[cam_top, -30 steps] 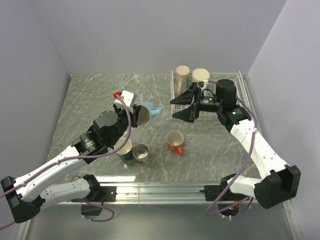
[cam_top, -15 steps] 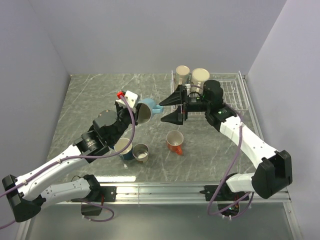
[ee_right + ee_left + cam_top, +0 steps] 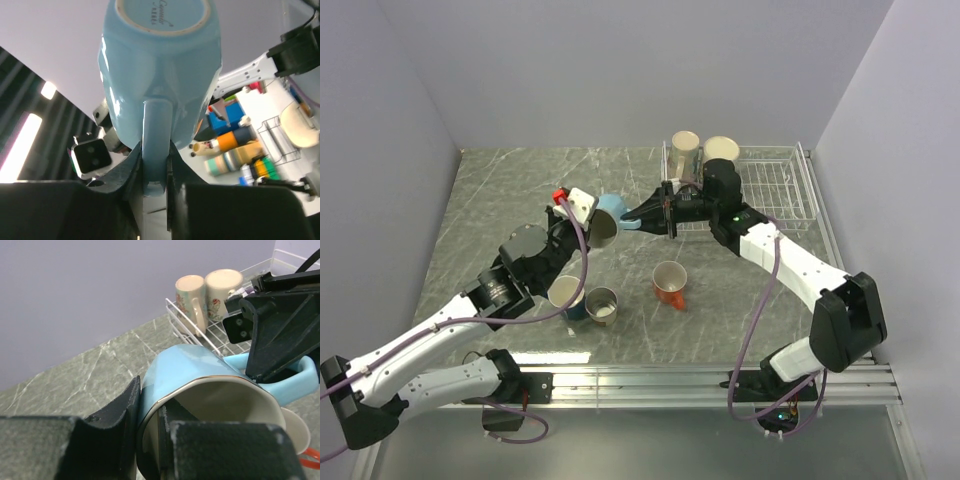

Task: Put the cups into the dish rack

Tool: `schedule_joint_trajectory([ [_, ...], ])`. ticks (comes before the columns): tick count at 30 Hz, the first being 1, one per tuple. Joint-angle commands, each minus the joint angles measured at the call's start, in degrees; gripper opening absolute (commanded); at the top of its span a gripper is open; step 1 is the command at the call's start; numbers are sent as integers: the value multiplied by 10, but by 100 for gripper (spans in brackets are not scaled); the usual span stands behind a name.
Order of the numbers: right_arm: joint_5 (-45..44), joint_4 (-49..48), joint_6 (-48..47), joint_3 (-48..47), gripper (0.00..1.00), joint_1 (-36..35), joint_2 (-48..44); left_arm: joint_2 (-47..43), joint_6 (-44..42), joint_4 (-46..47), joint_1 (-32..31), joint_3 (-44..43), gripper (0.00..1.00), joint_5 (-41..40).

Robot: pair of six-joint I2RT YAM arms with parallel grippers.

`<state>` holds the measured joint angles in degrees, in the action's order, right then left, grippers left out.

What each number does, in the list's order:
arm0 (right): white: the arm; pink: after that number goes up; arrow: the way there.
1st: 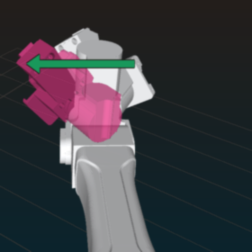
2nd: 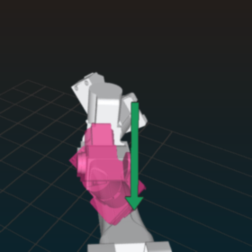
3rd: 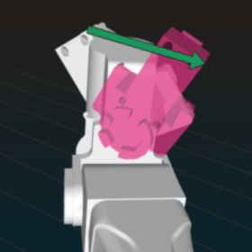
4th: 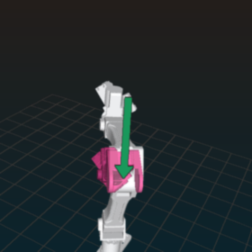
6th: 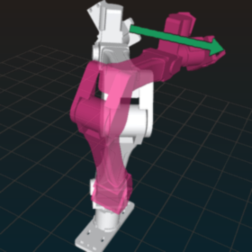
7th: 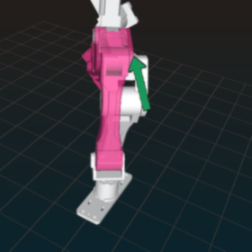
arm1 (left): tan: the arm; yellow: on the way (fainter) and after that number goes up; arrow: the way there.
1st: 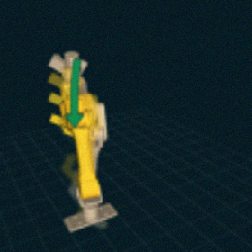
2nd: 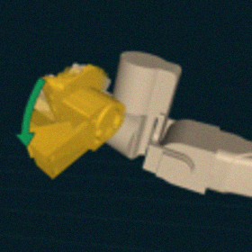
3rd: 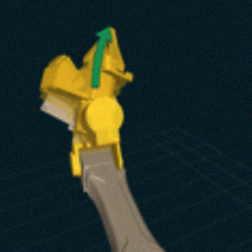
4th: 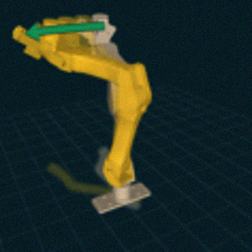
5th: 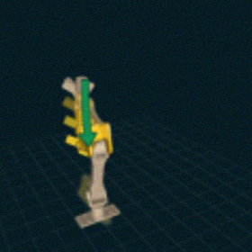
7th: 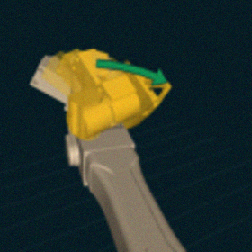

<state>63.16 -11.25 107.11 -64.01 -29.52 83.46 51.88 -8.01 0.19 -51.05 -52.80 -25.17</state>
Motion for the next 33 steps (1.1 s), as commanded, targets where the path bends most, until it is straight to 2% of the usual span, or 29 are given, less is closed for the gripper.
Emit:
schedule_joint_trajectory([
  [1,-16,-113,-1,-35,6,-12,2,-25,42,84,-2,-8,0,4],
  [2,-19,-145,10,-31,0,-13,4,-24,43,79,-2,-8,0,1],
  [5,-34,-196,44,-30,0,-13,2,-13,58,54,-3,-20,1,-30],
  [9,-50,-199,42,-47,0,-11,-9,-4,72,27,-2,-26,25,-51],
  [10,-54,-193,36,-52,0,-9,-12,-6,72,31,-2,-21,28,-52],
  [11,-57,-176,23,-62,0,-7,-17,-10,73,33,-3,-18,32,-56],
  [13,-60,-148,6,-73,0,0,-24,-19,75,38,-3,-7,44,-65],
  [14,-63,-116,-18,-84,0,3,-32,-21,76,38,-3,-6,53,-70],
  [15,-66,-93,-34,-91,0,9,-36,-24,77,36,-2,-6,57,-77],
  [20,-69,1,-102,-117,0,75,-64,-26,97,12,-3,-12,87,-93],
  [22,-62,36,-131,-125,0,106,-69,-29,102,10,-2,-13,94,-99],
  [23,-61,89,-172,-141,0,138,-73,-30,104,10,-2,-14,99,-102],
  [28,-57,220,-290,-185,0,252,-76,-29,118,-1,-3,-30,99,-103],
  [30,-80,315,-378,-225,0,310,-68,-27,123,-28,-2,-37,99,-104],
  [33,-180,459,-518,-311,0,356,-51,-24,140,-53,-2,-44,99,-101],
])
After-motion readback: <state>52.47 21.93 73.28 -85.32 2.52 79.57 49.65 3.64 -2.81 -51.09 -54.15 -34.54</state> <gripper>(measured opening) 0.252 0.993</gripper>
